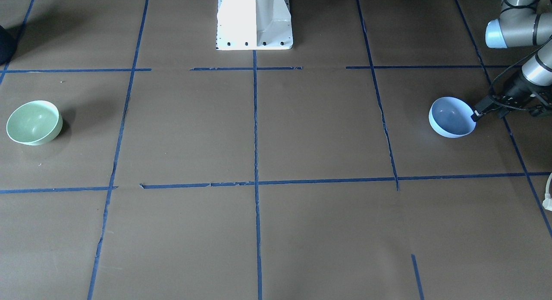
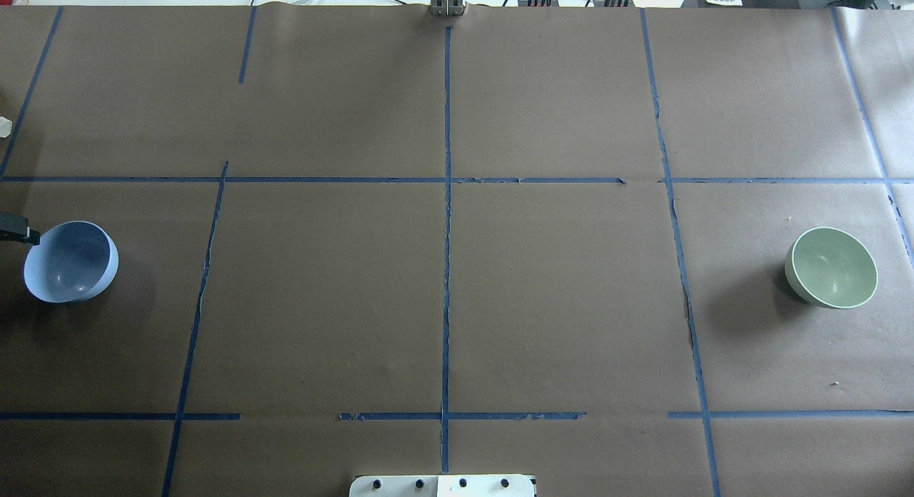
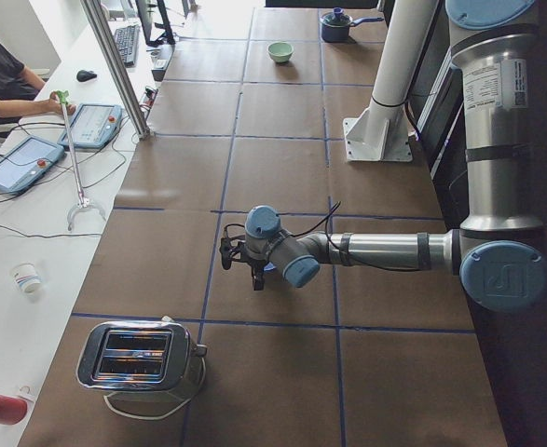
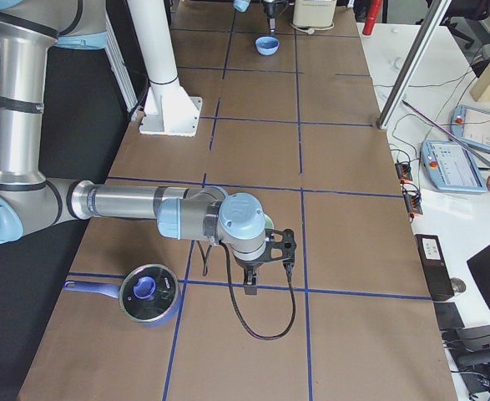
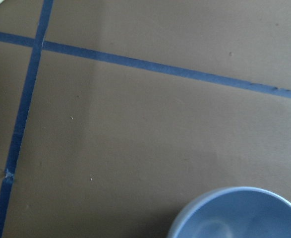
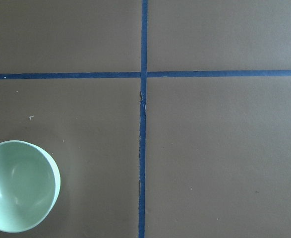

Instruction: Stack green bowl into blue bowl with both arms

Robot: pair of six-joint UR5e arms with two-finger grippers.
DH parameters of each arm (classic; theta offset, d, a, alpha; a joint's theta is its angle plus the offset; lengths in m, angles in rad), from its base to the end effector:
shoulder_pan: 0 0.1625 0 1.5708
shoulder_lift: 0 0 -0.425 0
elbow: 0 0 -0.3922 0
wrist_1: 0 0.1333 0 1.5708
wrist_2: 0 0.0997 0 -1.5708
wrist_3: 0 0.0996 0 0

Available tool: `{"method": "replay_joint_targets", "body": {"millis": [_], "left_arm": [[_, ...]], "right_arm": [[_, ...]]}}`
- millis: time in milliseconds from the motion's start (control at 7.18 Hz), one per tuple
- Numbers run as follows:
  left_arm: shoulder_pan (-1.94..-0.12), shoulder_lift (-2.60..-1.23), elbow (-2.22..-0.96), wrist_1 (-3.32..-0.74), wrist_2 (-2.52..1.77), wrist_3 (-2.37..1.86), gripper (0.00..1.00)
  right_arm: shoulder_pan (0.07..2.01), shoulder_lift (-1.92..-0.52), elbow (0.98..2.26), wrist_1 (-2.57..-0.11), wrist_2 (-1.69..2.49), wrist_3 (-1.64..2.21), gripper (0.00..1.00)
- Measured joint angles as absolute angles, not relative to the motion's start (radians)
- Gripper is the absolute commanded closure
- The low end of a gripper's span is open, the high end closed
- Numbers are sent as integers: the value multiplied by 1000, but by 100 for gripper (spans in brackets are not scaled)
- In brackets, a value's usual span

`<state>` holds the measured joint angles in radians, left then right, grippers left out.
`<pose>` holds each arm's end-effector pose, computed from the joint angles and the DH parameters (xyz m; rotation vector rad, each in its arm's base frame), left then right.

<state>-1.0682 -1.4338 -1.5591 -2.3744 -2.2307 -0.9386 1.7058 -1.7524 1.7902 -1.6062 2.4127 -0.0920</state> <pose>0.1567 -0.4351 0.6433 0.0543 0.8934 -0.1906 0.1143 -0.4033 0.6318 0.0976 -0.8363 0.0394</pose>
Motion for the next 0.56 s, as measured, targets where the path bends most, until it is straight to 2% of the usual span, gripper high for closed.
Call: {"method": "replay_joint_targets", "body": {"millis": [139, 279, 418, 557], "left_arm": [[-1039, -1435, -1544, -2392, -2226, -946, 22], [-1022, -1435, -1539, -2398, -2226, -951, 74], [-1014, -1436, -1540, -2399, -2228, -970, 95], [-1012, -1436, -1543, -2398, -2232, -994, 100]], "right_arm": [[1706, -1752, 1790, -1606, 2412, -92, 0], [1706, -1751, 1793, -1606, 2412, -92, 0], [1706, -1750, 1798, -1606, 2412, -91, 0], [1706, -1749, 1803, -1606, 2411, -91, 0]]}}
